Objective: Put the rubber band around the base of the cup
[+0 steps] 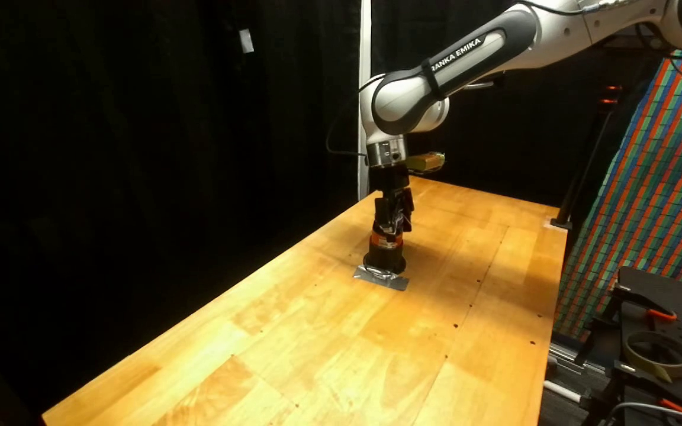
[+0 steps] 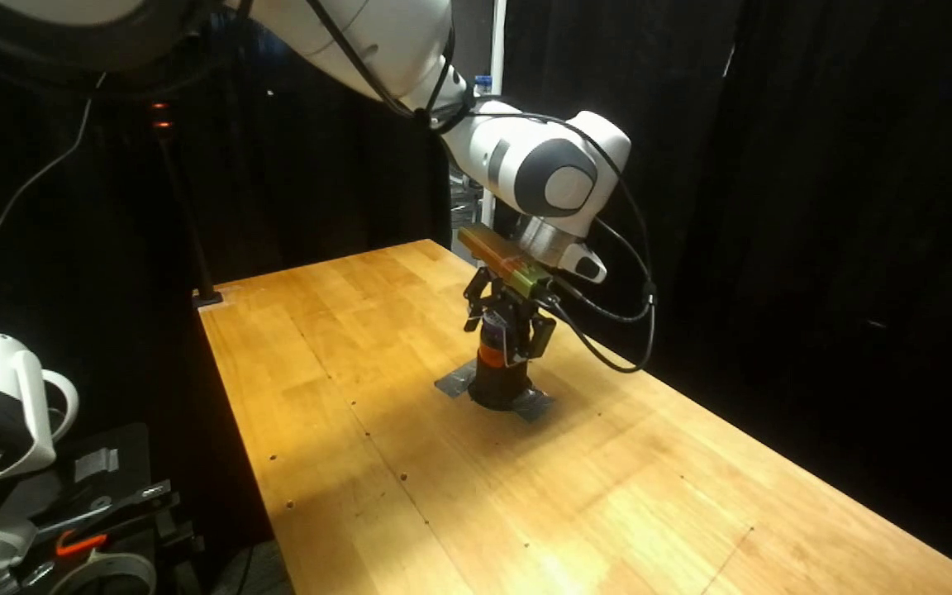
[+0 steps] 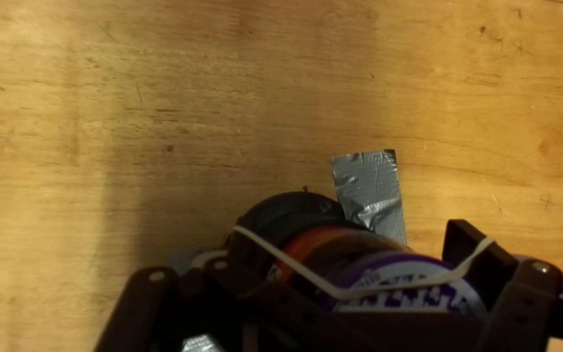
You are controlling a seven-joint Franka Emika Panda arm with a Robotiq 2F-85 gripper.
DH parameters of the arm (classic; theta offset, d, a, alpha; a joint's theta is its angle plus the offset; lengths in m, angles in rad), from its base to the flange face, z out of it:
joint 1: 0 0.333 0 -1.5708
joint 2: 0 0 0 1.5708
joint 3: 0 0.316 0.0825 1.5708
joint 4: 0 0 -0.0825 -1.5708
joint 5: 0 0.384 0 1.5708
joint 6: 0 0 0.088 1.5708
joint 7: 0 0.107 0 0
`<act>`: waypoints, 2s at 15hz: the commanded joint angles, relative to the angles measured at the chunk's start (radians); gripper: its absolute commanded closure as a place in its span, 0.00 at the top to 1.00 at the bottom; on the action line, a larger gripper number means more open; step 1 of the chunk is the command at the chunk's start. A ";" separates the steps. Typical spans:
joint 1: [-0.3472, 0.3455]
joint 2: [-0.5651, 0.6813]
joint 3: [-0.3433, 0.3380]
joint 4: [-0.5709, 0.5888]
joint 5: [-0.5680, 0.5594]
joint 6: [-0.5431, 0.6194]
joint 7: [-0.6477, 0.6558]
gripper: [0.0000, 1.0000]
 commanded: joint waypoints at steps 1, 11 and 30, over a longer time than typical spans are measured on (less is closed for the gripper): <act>-0.009 -0.154 -0.005 -0.237 0.026 0.163 0.004 1.00; 0.007 -0.333 -0.004 -0.568 0.030 0.452 0.014 0.74; -0.058 -0.391 0.117 -1.112 -0.024 1.851 0.132 0.08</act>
